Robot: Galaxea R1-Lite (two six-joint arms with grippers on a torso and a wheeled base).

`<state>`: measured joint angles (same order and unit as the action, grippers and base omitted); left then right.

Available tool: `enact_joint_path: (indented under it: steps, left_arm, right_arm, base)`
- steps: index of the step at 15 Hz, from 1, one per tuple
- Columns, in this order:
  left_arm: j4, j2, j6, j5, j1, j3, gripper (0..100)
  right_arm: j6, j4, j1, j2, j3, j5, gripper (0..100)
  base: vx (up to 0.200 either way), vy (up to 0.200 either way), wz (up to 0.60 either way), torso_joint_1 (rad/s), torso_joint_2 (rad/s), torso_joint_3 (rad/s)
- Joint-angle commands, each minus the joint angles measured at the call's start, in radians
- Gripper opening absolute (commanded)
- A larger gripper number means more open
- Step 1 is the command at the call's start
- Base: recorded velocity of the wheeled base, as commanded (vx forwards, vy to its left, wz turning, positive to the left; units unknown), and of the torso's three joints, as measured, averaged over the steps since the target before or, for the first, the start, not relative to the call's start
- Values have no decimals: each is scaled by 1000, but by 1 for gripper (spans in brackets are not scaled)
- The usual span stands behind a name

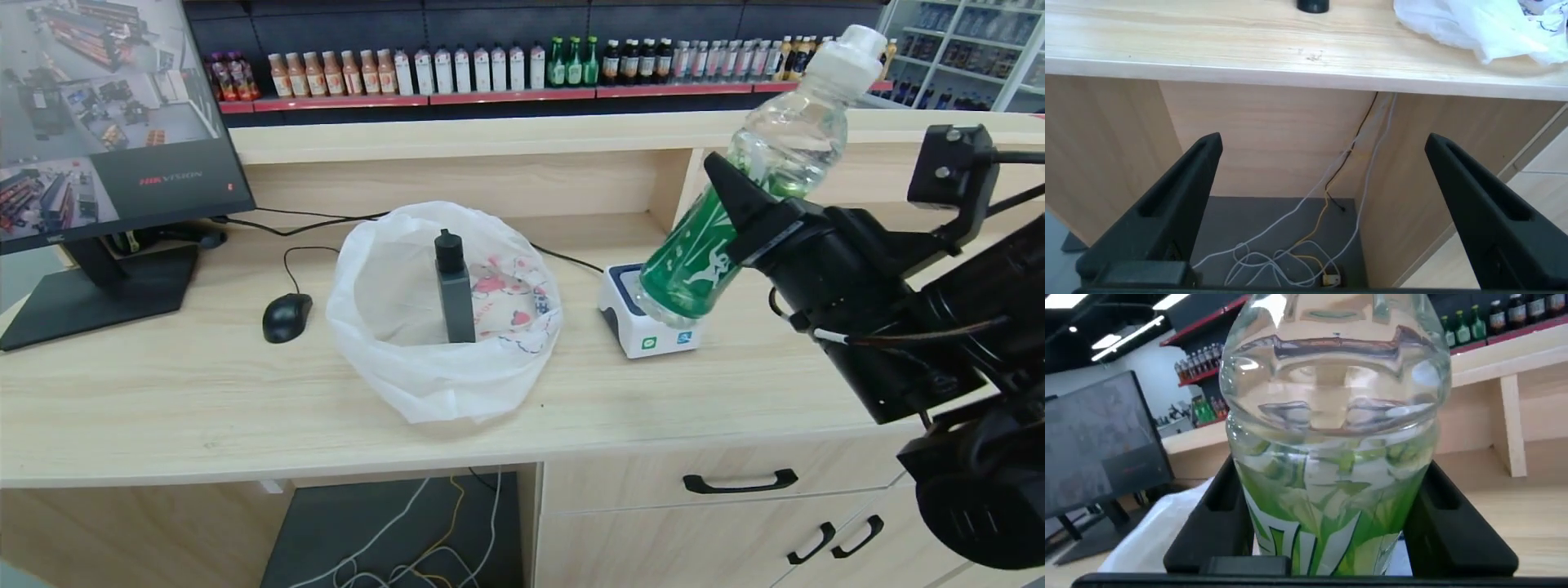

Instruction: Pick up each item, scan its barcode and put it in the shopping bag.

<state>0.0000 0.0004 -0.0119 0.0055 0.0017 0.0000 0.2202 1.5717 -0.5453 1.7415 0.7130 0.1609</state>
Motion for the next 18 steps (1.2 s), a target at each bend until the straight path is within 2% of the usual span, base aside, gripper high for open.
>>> enact_joint_path:
  steps: [1,4,6,9,11,18]
  left_arm:
    - [0,0,0,1,0,0,100]
    - [0,0,0,1,0,0,100]
    - [0,0,0,1,0,0,100]
    - [0,0,0,1,0,0,100]
    - [0,0,0,1,0,0,100]
    - [0,0,0,1,0,0,100]
  right_arm:
    - [61,-1,-1,96,146,0,0]
    - [174,-1,-13,179,247,23,0]
    - [275,-2,-13,214,319,100,0]
    - [438,-93,-1,220,362,226,0]
    - [487,-116,16,224,362,258,0]
    - [608,-131,51,290,349,261,0]
  base:
    - [0,0,0,0,0,0]
    - [0,0,0,0,0,0]
    - [0,0,0,0,0,0]
    - [0,0,0,0,0,0]
    - [0,0,0,0,0,0]
    - [0,0,0,0,0,0]
